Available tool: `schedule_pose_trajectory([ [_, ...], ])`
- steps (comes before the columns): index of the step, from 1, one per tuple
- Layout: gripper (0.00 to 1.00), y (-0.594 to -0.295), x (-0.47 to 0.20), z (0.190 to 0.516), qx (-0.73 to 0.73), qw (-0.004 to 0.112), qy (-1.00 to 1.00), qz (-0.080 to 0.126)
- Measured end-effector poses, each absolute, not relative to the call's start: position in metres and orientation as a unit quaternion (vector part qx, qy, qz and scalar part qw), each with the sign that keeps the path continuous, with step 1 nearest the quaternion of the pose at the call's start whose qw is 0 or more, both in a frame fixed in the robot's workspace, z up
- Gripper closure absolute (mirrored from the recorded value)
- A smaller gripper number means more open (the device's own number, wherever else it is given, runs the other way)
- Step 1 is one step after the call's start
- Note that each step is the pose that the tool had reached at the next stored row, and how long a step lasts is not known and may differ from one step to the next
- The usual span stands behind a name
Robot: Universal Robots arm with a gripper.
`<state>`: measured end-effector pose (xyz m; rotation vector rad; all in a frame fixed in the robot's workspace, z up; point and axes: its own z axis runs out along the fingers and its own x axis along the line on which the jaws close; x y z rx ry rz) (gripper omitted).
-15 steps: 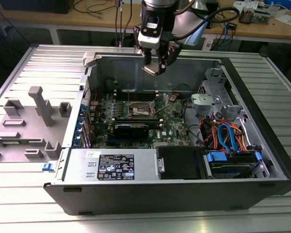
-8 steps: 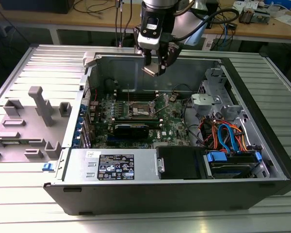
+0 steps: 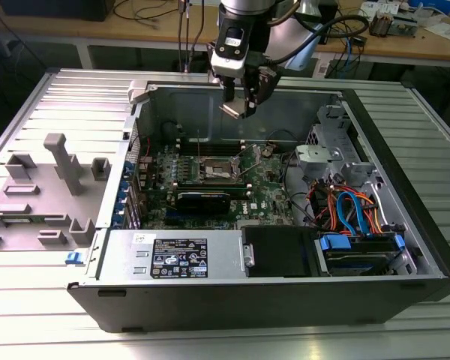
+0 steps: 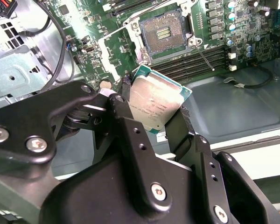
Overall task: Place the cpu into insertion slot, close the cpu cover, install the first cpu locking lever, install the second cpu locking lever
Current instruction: 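Place the cpu into insertion slot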
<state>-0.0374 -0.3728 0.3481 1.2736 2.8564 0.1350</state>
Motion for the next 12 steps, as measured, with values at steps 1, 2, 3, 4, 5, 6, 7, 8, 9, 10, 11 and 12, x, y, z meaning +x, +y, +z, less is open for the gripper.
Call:
schedule_pose_trajectory([
  [1,0.46,-0.3729,-0.0374,0.3479,0.407,0.006,0.912,0.043],
  [2,0.46,-0.3729,-0.0374,0.3476,0.407,0.006,0.912,0.043],
  [3,0.46,-0.3731,-0.0375,0.3473,0.407,0.006,0.912,0.043],
  [4,0.46,-0.3734,-0.0375,0.347,0.407,0.006,0.912,0.043],
  [5,0.46,-0.3736,-0.0375,0.3466,0.407,0.006,0.912,0.043],
  [6,0.46,-0.3736,-0.0376,0.3464,0.407,0.006,0.912,0.043],
  [7,0.46,-0.3737,-0.0376,0.346,0.407,0.006,0.912,0.043],
  [8,0.46,-0.3737,-0.0376,0.3459,0.407,0.006,0.912,0.043],
  [9,0.46,-0.3739,-0.0376,0.345,0.407,0.006,0.912,0.043],
  [10,0.46,-0.3741,-0.0376,0.3446,0.407,0.006,0.912,0.043],
  [11,0.46,-0.3741,-0.0376,0.3446,0.407,0.006,0.912,0.043],
  [12,0.46,-0.3741,-0.0376,0.3446,0.407,0.006,0.912,0.043],
])
